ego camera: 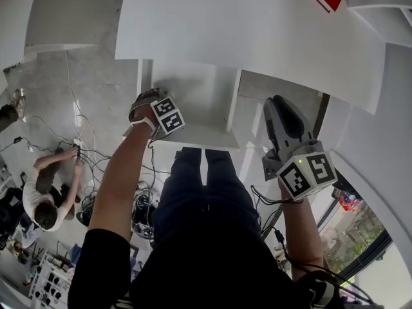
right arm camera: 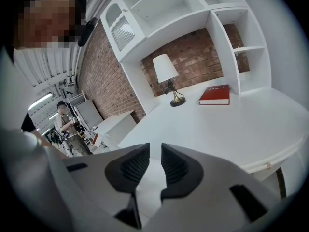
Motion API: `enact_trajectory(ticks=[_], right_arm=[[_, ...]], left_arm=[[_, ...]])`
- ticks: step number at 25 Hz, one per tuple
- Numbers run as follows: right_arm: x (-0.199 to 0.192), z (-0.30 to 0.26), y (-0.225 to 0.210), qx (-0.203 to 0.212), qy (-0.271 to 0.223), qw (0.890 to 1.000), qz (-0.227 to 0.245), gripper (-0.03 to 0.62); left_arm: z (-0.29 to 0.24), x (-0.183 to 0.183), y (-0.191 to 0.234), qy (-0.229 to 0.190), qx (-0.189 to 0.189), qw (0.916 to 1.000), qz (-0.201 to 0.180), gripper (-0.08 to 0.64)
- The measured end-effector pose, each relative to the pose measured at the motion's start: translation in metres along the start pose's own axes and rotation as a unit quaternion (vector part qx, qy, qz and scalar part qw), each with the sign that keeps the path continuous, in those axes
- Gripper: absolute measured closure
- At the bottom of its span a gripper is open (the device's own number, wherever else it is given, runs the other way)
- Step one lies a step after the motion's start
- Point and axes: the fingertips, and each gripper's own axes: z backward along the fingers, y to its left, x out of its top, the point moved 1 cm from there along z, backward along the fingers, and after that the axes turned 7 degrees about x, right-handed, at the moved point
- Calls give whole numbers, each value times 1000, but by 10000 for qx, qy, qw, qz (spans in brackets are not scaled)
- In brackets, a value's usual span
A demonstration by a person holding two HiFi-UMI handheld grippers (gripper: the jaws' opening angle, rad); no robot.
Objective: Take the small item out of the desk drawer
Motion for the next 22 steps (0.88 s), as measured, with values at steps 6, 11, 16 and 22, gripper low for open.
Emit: enact_trajectory(ticks=[6, 11, 16, 22], right_arm=[[14, 1, 15, 83, -90, 9999, 70, 526], [39, -1, 37, 176, -223, 9993, 252, 532], [60, 6, 61, 341, -460, 9971, 507, 534], [81, 18, 86, 426, -642, 9951, 626, 538]], left_arm=[[34, 3, 19, -502, 192, 9949, 850, 431], [75, -1, 44, -918, 410, 9851, 1394, 431], [119, -6, 55, -1305, 673, 9722, 1827, 431], [185, -7, 73, -1851, 1008, 9520, 2222, 431]])
